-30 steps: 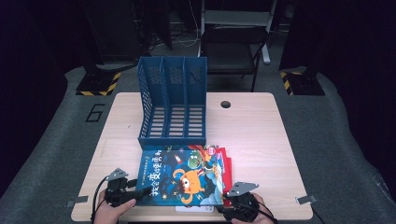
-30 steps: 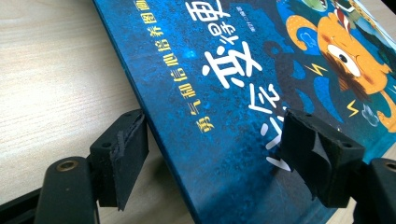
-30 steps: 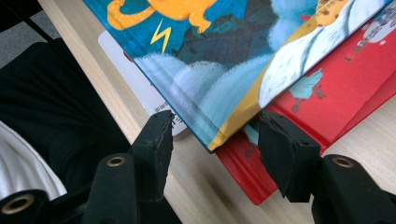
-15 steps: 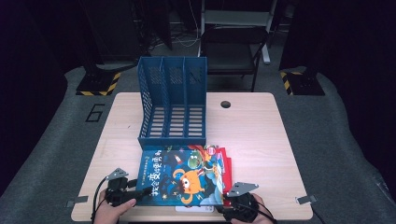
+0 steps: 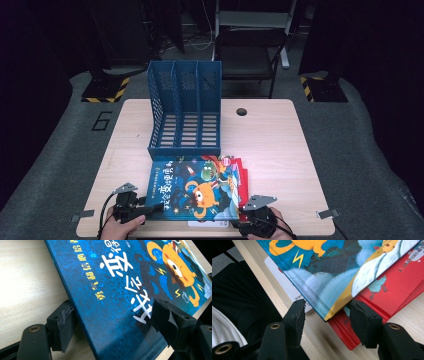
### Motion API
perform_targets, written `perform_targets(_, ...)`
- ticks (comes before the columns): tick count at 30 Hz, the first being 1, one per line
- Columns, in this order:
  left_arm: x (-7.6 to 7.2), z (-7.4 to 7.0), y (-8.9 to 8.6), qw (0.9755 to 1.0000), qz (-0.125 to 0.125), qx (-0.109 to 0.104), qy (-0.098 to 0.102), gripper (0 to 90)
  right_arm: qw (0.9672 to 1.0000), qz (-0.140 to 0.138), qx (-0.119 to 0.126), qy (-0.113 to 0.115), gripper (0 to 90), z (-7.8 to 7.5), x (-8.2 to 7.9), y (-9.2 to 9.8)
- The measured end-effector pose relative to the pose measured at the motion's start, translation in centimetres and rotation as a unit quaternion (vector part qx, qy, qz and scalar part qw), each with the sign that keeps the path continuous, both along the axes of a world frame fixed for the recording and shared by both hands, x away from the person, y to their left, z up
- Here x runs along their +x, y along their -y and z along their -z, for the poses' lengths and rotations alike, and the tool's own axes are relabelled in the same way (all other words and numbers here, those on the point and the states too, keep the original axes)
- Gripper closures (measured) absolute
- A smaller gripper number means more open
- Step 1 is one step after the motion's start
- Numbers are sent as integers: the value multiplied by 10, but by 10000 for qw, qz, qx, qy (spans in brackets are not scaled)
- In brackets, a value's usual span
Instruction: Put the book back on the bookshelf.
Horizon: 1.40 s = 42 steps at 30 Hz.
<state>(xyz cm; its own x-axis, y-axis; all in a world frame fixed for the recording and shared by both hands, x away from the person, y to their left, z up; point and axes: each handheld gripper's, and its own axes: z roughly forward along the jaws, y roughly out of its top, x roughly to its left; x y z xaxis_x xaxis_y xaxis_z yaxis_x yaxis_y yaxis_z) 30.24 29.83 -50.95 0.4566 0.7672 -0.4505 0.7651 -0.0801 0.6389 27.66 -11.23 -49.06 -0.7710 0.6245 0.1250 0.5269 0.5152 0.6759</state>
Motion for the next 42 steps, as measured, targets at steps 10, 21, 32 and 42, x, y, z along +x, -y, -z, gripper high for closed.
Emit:
perform_targets(10, -2, -8, -2, 9999, -26, 86, -69, 276, 10000, 0, 23, -43, 451, 0, 1, 1)
perform_targets(21, -7, -19, -11, 9998, -158, -99, -1, 341, 9999, -137, -59, -60, 452, 0, -1, -3)
perform_targets(32, -11, -34, -16, 9990, -247, -232, 287, 402, 9999, -137, -11, -94, 453, 0, -2, -7)
perform_targets(42, -13, -49, -19, 9981, -203, -363, 452, 455, 9998, -136, -46, -99, 462, 0, -3, -8)
